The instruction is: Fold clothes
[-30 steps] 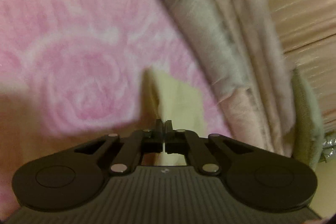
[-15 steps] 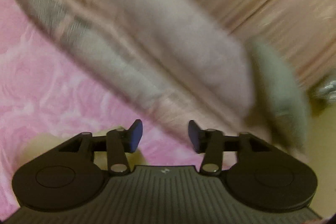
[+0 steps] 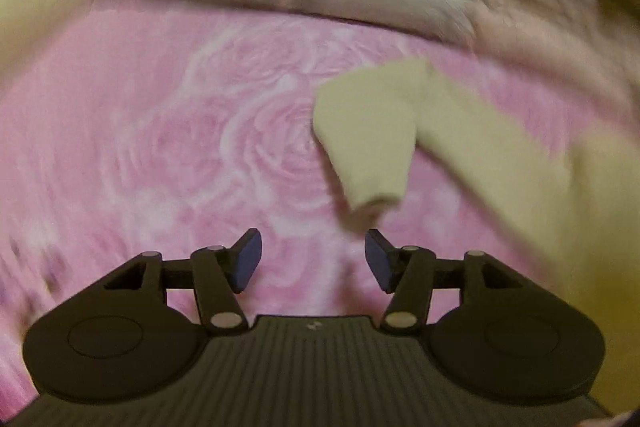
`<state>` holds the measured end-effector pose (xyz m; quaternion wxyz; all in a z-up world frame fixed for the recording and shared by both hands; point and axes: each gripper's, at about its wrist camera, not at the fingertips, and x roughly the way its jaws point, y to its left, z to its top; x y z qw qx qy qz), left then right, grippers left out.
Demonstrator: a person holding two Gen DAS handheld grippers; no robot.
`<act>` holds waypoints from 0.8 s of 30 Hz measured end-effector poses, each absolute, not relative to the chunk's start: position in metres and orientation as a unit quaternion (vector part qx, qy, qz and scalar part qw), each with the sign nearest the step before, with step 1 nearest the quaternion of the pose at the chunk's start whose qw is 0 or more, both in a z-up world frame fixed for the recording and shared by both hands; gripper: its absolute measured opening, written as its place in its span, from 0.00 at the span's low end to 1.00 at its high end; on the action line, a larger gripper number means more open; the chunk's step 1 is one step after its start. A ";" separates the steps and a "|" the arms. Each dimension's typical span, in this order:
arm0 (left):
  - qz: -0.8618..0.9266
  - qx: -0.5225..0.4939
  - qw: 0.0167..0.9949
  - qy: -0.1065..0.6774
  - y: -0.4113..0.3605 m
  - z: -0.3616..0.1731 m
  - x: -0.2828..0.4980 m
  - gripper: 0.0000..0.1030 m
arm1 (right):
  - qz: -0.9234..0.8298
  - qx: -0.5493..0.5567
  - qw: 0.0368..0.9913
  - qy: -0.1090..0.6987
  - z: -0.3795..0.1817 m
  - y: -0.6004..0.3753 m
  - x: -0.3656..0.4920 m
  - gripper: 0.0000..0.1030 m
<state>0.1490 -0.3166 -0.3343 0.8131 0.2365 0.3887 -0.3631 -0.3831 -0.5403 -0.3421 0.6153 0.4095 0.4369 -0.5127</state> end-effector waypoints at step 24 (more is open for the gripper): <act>-0.280 -0.108 0.713 0.634 -0.245 -0.244 0.396 0.02 | -0.540 0.411 0.590 0.438 -0.345 -0.549 -0.373 1.00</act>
